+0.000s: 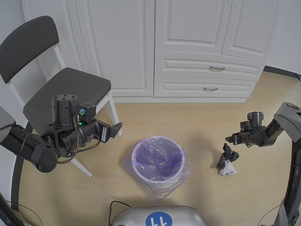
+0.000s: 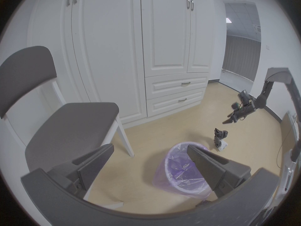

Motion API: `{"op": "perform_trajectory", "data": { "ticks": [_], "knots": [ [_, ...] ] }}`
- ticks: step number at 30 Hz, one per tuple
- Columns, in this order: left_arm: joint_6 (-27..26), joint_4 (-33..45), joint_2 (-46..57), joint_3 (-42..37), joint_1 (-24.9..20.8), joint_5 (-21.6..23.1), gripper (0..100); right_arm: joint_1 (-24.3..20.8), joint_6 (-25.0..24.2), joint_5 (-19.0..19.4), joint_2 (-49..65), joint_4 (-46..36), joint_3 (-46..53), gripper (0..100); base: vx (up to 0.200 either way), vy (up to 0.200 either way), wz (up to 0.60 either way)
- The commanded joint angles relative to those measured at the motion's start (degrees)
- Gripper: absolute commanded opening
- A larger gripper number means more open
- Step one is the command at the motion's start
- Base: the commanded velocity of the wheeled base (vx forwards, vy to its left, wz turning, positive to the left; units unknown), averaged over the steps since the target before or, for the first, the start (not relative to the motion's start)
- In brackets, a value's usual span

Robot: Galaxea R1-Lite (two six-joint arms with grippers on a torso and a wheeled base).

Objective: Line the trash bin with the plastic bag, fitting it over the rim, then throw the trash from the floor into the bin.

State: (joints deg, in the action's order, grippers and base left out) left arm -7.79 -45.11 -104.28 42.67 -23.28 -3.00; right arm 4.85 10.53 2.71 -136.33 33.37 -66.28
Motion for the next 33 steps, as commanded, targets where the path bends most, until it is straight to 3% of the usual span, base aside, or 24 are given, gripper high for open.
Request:
{"op": "perform_trajectory", "data": {
  "ticks": [1,3,5,11,14,18,33],
  "knots": [
    [-1.79,-1.65,4.52,-1.01,2.63,0.01,100,3.67,-12.47,2.30,-15.02,-19.57,-21.70,100,0.000,0.000,0.00],
    [-1.79,-2.18,4.35,-1.01,2.63,-0.08,100,3.50,-17.12,2.04,-19.59,-21.06,-27.50,100,0.000,0.000,0.00],
    [-1.79,-2.27,4.08,-0.92,2.63,-0.08,100,3.59,-18.79,1.07,-24.34,-21.24,-33.65,100,0.000,0.000,0.00],
    [-1.88,-2.27,4.08,-1.01,2.63,-0.17,100,3.41,-18.79,0.90,-26.18,-24.05,-37.25,100,0.000,0.000,0.00],
    [-2.32,-2.36,3.64,-1.01,2.63,-0.17,100,2.88,-18.62,0.72,-31.54,-32.66,-47.80,100,0.000,0.000,0.00],
    [-2.32,-2.44,3.56,-0.92,2.63,-0.17,100,3.67,-17.39,-1.21,-34.71,-33.19,-48.31,100,0.000,0.000,0.00],
    [-2.49,-5.96,2.94,-1.62,2.54,-0.17,100,3.76,-17.65,0.37,-34.97,-32.93,-48.31,100,0.000,0.000,0.00]
  ]
}}
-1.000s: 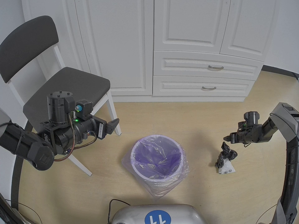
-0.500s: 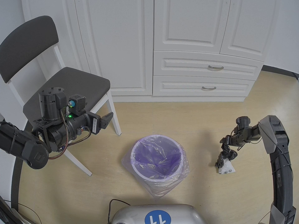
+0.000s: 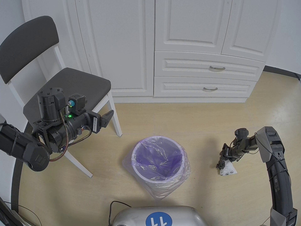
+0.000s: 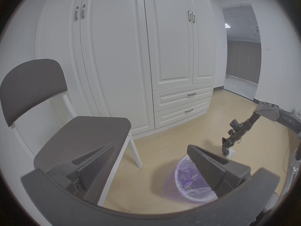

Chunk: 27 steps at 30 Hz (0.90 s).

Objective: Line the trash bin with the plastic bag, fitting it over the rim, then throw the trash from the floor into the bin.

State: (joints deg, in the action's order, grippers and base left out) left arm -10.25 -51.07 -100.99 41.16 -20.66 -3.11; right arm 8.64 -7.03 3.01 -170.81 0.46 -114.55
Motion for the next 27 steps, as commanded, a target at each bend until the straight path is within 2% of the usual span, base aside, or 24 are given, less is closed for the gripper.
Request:
{"op": "perform_trajectory", "data": {
  "ticks": [1,8,12,19,23,24,27],
  "knots": [
    [-0.03,0.00,-0.44,-0.11,-0.08,-0.06,100,-0.03,-0.09,0.07,-0.48,-0.02,-0.04,100,0.000,0.000,0.00],
    [0.06,-0.09,-1.41,-0.11,-0.08,-0.14,100,-0.03,-0.09,-0.02,-0.48,-0.64,-0.04,100,0.000,0.000,0.00],
    [-2.58,-0.17,-0.53,-1.69,0.01,-0.14,100,-0.21,0.09,-0.20,-0.48,-0.55,-0.04,100,0.000,0.000,0.00],
    [-4.34,-6.94,-0.70,-3.27,-0.08,-0.41,100,-0.21,-0.09,-0.20,-0.48,-0.55,-0.04,100,0.000,0.000,0.00],
    [-4.43,-7.38,-0.26,-3.98,-0.34,-0.41,100,-0.21,-0.09,-0.11,-0.48,-0.64,-0.04,100,0.000,0.000,0.00],
    [-4.43,-7.38,-0.18,-3.98,-0.43,-0.41,100,-0.21,-0.09,-0.11,-0.48,-0.64,-0.04,0,0.000,0.000,0.00],
    [-4.43,-7.47,-0.09,-3.98,-0.43,-0.41,100,-0.21,-0.09,-0.11,-0.48,-0.73,-0.04,0,0.000,0.000,0.00]
  ]
}}
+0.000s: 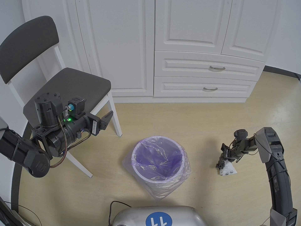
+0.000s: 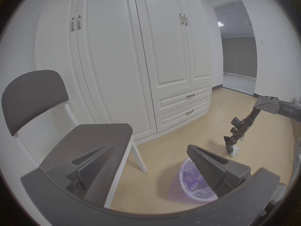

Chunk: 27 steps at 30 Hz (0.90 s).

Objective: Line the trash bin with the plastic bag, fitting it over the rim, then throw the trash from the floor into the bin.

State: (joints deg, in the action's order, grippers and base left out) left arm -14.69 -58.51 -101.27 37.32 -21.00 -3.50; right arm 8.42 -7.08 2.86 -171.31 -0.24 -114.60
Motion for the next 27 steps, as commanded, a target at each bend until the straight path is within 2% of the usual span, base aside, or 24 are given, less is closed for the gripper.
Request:
{"op": "perform_trajectory", "data": {
  "ticks": [1,10,12,16,23,25,26,27],
  "knots": [
    [0.01,-0.02,0.19,-0.14,-0.09,-0.02,100,0.01,0.05,0.21,0.02,-0.02,0.01,0,0.000,0.000,0.00],
    [0.01,-0.02,0.11,-0.31,-0.70,-0.02,100,-0.43,-0.04,-1.19,0.02,-0.02,0.01,0,0.000,0.000,0.00],
    [0.01,-0.02,0.02,-0.31,-0.79,-0.02,100,-0.43,-0.12,-2.95,-0.07,0.07,0.01,0,0.000,0.000,0.00],
    [0.01,-0.02,0.11,-0.40,-0.79,0.16,100,-1.30,-0.30,-9.28,-0.07,-0.20,0.01,0,0.000,0.000,0.00],
    [0.10,-0.11,0.19,-0.31,-0.62,0.42,100,-2.71,-0.21,-10.16,-0.07,-1.69,0.01,0,0.000,0.000,0.00],
    [0.10,-0.20,0.28,-0.23,-0.62,0.42,100,-2.71,-0.12,-12.27,-0.07,-0.55,0.01,0,0.000,0.000,0.00],
    [0.10,-0.46,0.28,-0.31,-0.62,0.42,100,-2.80,-0.21,-14.55,-0.25,0.77,0.01,0,0.000,0.000,0.00],
    [0.10,-0.46,0.28,-0.31,-0.62,0.42,100,-2.80,-0.21,-14.55,-0.25,0.77,0.01,0,0.000,0.000,0.00]
  ]
}}
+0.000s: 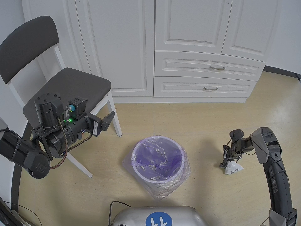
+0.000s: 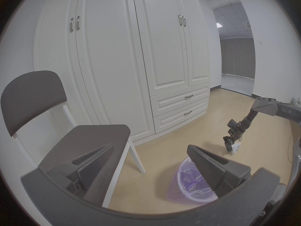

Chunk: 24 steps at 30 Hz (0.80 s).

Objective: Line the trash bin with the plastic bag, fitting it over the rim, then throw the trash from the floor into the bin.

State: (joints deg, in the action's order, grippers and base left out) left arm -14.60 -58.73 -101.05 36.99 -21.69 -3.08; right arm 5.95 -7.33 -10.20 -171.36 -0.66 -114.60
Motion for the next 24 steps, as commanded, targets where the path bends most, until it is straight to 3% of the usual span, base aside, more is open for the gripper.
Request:
{"op": "perform_trajectory", "data": {
  "ticks": [1,4,8,11,14,24],
  "knots": [
    [0.01,-0.77,0.68,0.02,0.07,0.18,100,-0.85,0.03,-6.41,-0.90,8.48,0.01,0,0.000,0.000,0.00],
    [0.10,-0.86,1.12,0.02,0.07,0.27,100,-0.68,0.38,-7.55,-0.90,20.35,0.01,0,0.000,0.000,0.00],
    [0.28,-0.94,1.12,0.28,0.24,0.27,100,0.03,0.91,-6.14,-0.81,23.69,0.01,0,0.000,0.000,0.00],
    [0.45,-1.03,1.12,0.72,0.33,0.27,100,0.55,0.30,-3.60,-1.43,27.38,0.01,0,0.000,0.000,0.00],
    [0.45,-2.96,1.20,0.46,0.24,0.36,100,-0.24,-5.42,1.85,-2.57,42.05,0.01,0,0.000,0.000,0.00],
    [0.45,-4.63,0.85,0.63,-0.20,0.36,100,-1.64,-8.85,3.17,-3.28,48.65,0.01,0,0.000,0.000,0.00]
  ]
}}
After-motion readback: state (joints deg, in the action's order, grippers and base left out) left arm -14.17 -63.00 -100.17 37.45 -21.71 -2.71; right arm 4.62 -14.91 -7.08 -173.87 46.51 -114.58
